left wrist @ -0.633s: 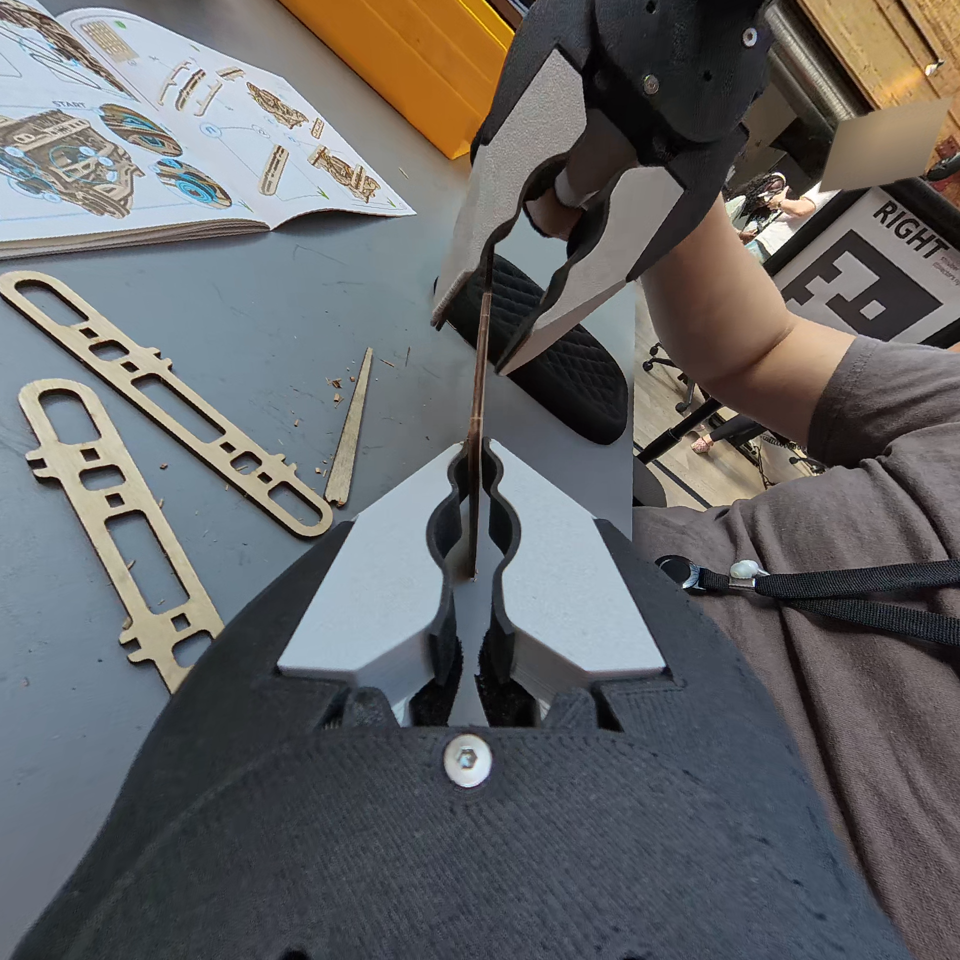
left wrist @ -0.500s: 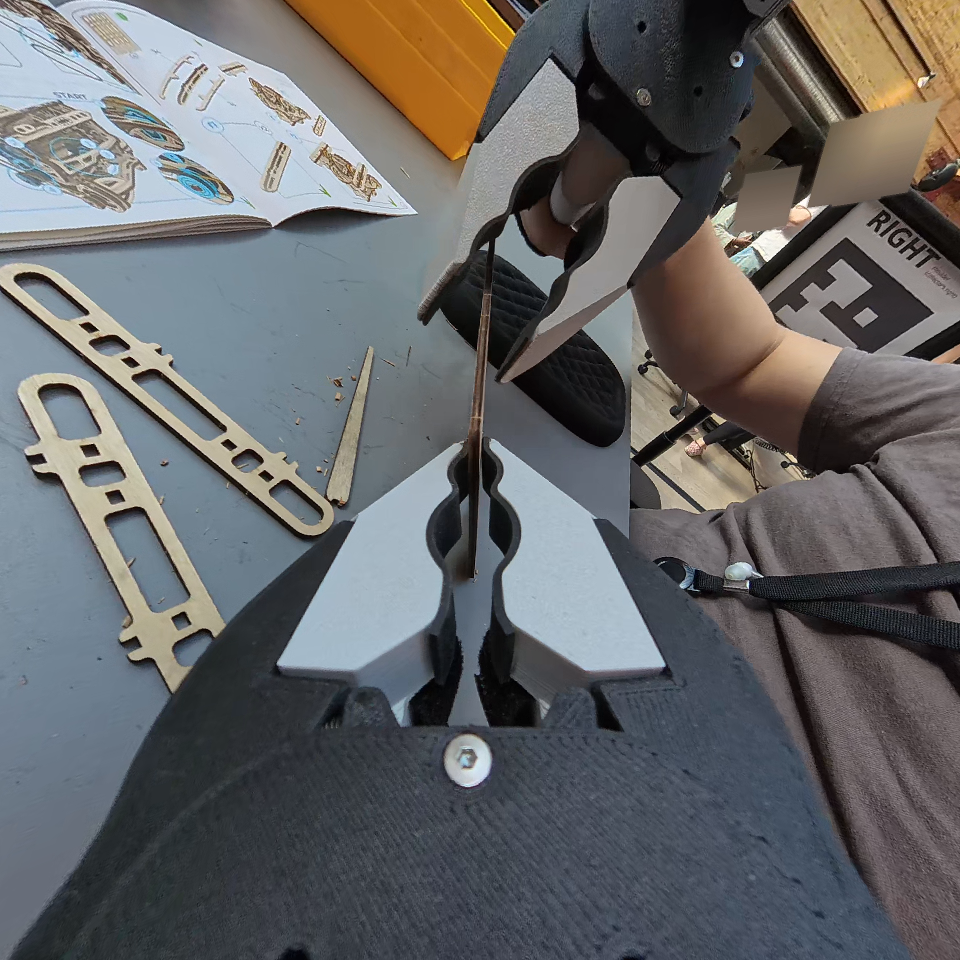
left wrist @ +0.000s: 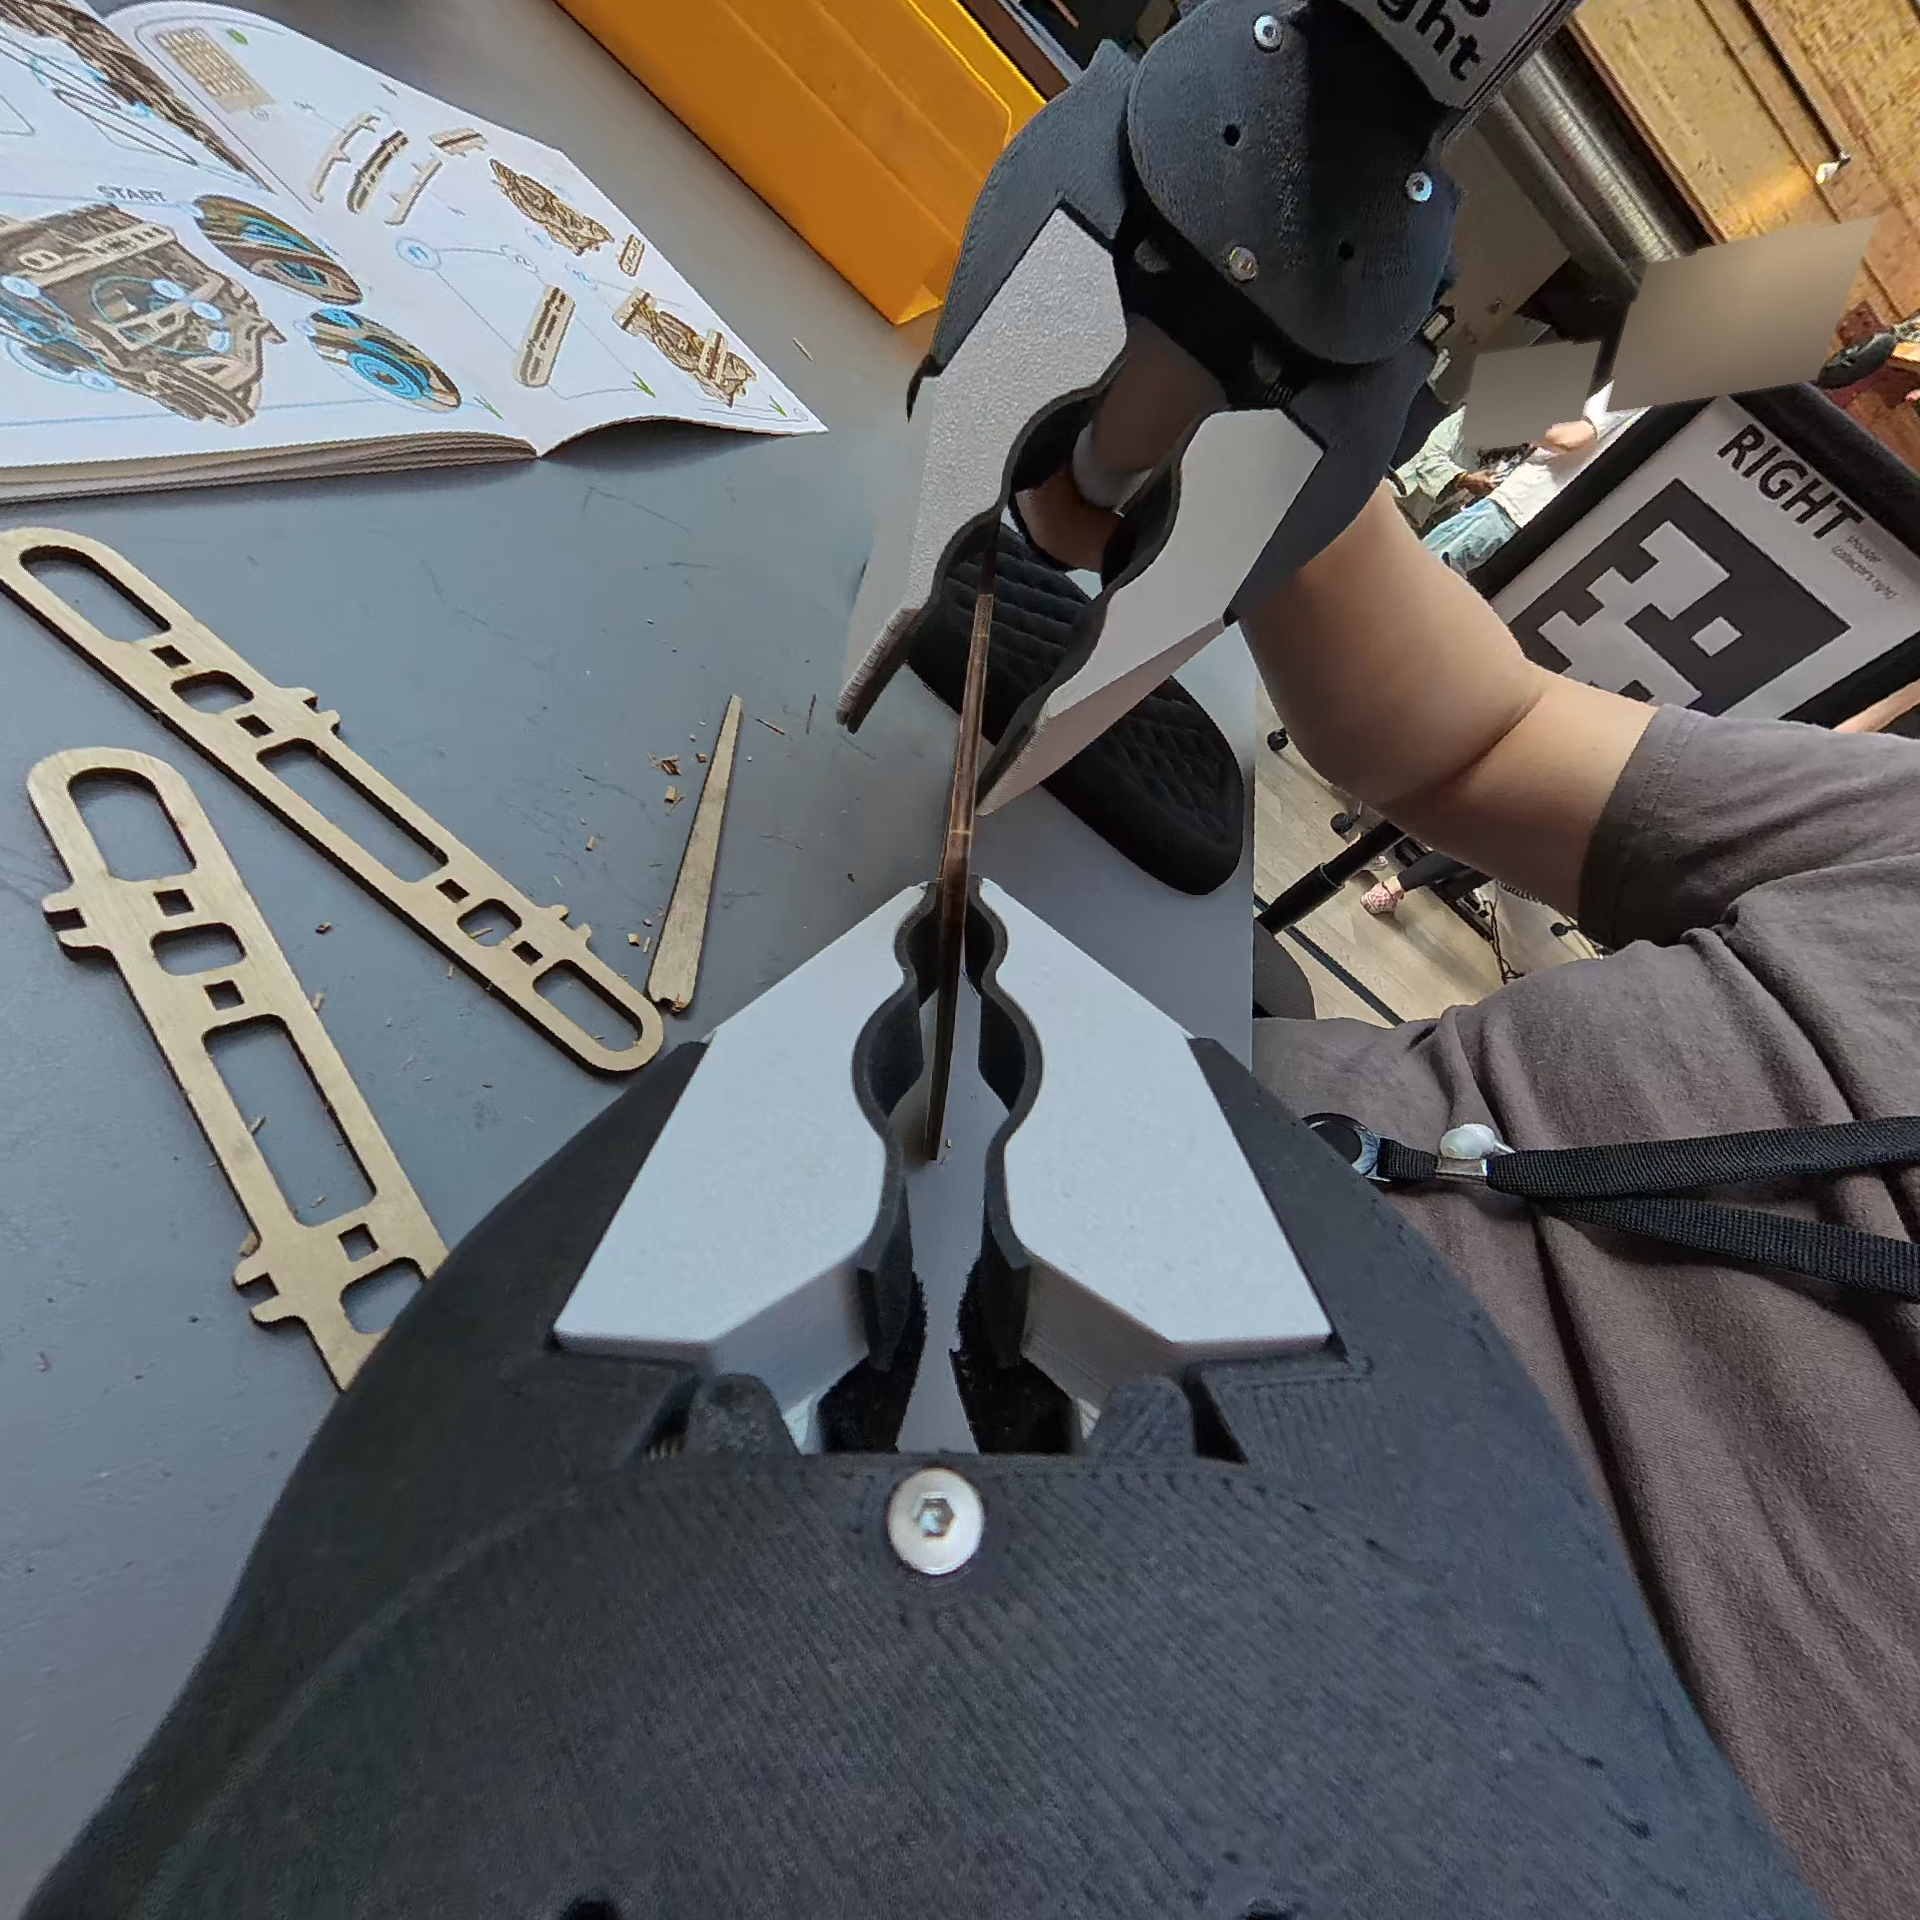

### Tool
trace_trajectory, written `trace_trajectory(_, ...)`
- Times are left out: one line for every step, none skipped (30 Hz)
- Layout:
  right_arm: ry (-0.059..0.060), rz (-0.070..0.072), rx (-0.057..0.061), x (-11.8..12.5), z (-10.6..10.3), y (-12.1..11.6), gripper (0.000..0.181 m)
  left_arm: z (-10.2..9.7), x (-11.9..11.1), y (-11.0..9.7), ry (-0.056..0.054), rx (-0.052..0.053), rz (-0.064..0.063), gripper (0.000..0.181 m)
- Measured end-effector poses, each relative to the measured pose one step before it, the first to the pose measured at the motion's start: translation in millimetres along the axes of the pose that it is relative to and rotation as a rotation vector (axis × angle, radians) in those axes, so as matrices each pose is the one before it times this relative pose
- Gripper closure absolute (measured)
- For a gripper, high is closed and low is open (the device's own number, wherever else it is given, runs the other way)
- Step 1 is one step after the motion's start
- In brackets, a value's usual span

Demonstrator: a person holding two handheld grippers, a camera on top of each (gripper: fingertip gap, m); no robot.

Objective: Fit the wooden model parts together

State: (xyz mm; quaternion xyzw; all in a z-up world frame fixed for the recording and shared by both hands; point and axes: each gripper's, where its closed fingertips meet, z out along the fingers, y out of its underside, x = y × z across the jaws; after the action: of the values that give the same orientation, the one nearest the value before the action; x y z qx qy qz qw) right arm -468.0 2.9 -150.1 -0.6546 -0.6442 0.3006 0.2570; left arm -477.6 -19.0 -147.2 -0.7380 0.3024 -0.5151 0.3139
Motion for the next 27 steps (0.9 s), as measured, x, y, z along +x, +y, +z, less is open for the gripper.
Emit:
trace_trajectory(-0.0177, 0.006, 0.0061, -2.51, -0.42, -0.26, 0.157, 0.13, 0.77, 0.32, 0.0062, -0.0018, -0.0005, 0.181)
trace_trajectory(-0.0074, 0.0002, 0.0041, -1.05, -0.39, 0.46, 0.158, 0.14, 0.1, -0.08, 0.0019, -0.0003, -0.0014, 0.181)
trace_trajectory(-0.0003, -0.0038, 0.0042, 0.1, -0.44, 0.24, 0.157, 0.09, 0.01, -0.02, 0.0017, -0.0001, -0.0018, 0.181)
trace_trajectory(-0.0085, 0.0039, 0.0026, -0.81, -0.44, -0.28, 0.158, -0.07, 0.17, 0.06, 0.0018, -0.0003, -0.0011, 0.181)
trace_trajectory(-0.0136, 0.0099, 0.0028, -1.04, -0.37, -0.64, 0.158, 0.01, -0.01, -0.02, 0.0001, 0.0002, 0.0003, 0.181)
trace_trajectory(-0.0115, 0.0052, -0.0012, -0.7, -0.35, -0.2, 0.158, -0.04, 0.02, 0.02, -0.0009, 0.0002, 0.001, 0.181)
trace_trajectory(-0.0008, -0.002, -0.0019, 0.83, -0.15, 0.29, 0.161, 0.01, -0.16, 0.01, -0.0015, 0.0003, 0.0004, 0.181)
trace_trajectory(-0.0036, -0.0041, 0.0003, 0.19, -0.03, 0.08, 0.162, 0.06, -0.16, -0.05, -0.0003, 0.0, -0.0014, 0.181)
trace_trajectory(-0.008, -0.0018, -0.0033, -0.66, 0.02, 0.31, 0.163, -0.01, -0.11, 0.01, 0.0009, -0.0002, -0.0019, 0.181)
trace_trajectory(-0.0104, -0.0054, -0.0048, -1.36, -0.01, 0.28, 0.164, -0.02, 0.13, 0.04, 0.001, -0.0003, 0.0, 0.181)
trace_trajectory(-0.004, -0.0038, -0.0061, -0.49, -0.24, 0.3, 0.165, 0.04, 0.05, 0.03, -0.0009, 0.0001, 0.0009, 0.181)
trace_trajectory(0.0033, 0.0021, -0.0054, 0.96, 0.11, 0.18, 0.166, -0.05, -0.15, 0.01, -0.0015, -0.0002, 0.0011, 0.181)
trace_trajectory(-0.0034, 0.0067, -0.0042, 0.02, 0.29, 0.28, 0.167, 0.0, 0.37, 0.22, 0.0002, -0.0011, 0.002, 0.18)
trace_trajectory(-0.0066, 0.0108, -0.0062, -0.34, 0.02, 0.17, 0.168, 0.01, 0.49, 0.37, -0.0022, -0.0013, 0.0053, 0.181)
trace_trajectory(-0.0066, 0.0112, -0.0145, -0.43, 0.64, 0.83, 0.169, -0.05, 0.6, 0.44, -0.0046, -0.001, 0.0085, 0.18)
trace_trajectory(-0.0096, 0.0045, -0.0113, -1.46, 0.37, 0.36, 0.172, -0.02, 0.58, 0.28, -0.004, 0.0002, 0.0076, 0.18)
trace_trajectory(0.0024, -0.0035, -0.0083, -0.16, 0.23, 0.36, 0.172, -0.04, -0.31, 0.2, -0.0075, 0.0005, 0.0046, 0.181)
trace_trajectory(0.0148, -0.007, -0.0031, 1.36, 0.59, 0.14, 0.172, -0.14, -0.49, 0.0, -0.0043, 0.0, 0.0, 0.181)
trace_trajectory(0.0078, -0.0041, -0.0027, 0.29, 0.03, 0.22, 0.173, 0.1, -0.19, 0.12, -0.0016, -0.0004, -0.0008, 0.181)
trace_trajectory(0.0049, -0.0011, -0.0032, 0.3, 0.12, 0.32, 0.173, 0.05, -0.24, -0.03, -0.0025, 0.0, 0.0009, 0.181)
trace_trajectory(0.0043, 0.0017, -0.0031, 0.51, 0.06, 0.28, 0.173, -0.03, -0.55, -0.06, -0.0046, 0.0003, 0.0006, 0.181)
trace_trajectory(0.0082, -0.0005, -0.0019, 0.85, 0.47, 0.12, 0.172, 0.01, -0.36, -0.14, -0.0011, 0.0004, -0.0016, 0.181)
trace_trajectory(0.0014, -0.0039, 0.0031, -0.28, -0.19, -0.16, 0.171, -0.03, 0.86, -0.09, 0.0101, 0.0006, -0.0032, 0.18)
trace_trajectory(-0.0115, -0.003, 0.0128, -1.96, -1.66, -0.76, 0.17, 0.14, 1.52, -0.36, 0.0164, 0.0015, -0.0019, 0.18)
trace_trajectory(-0.0168, -0.0063, 0.0136, -2.28, -2.28, -0.56, 0.169, 0.11, 0.52, -0.21, 0.0086, 0.0005, -0.005, 0.181)
trace_trajectory(-0.0042, -0.0249, 0.0014, -0.98, -3.29, 1.73, 0.169, 0.0, -0.66, -0.13, 0.0026, 0.0007, -0.0091, 0.181)
trace_trajectory(0.0094, -0.0367, -0.001, 0.31, -3.91, 1.91, 0.163, -0.12, -0.79, -0.12, 0.0002, 0.0003, -0.0082, 0.181)
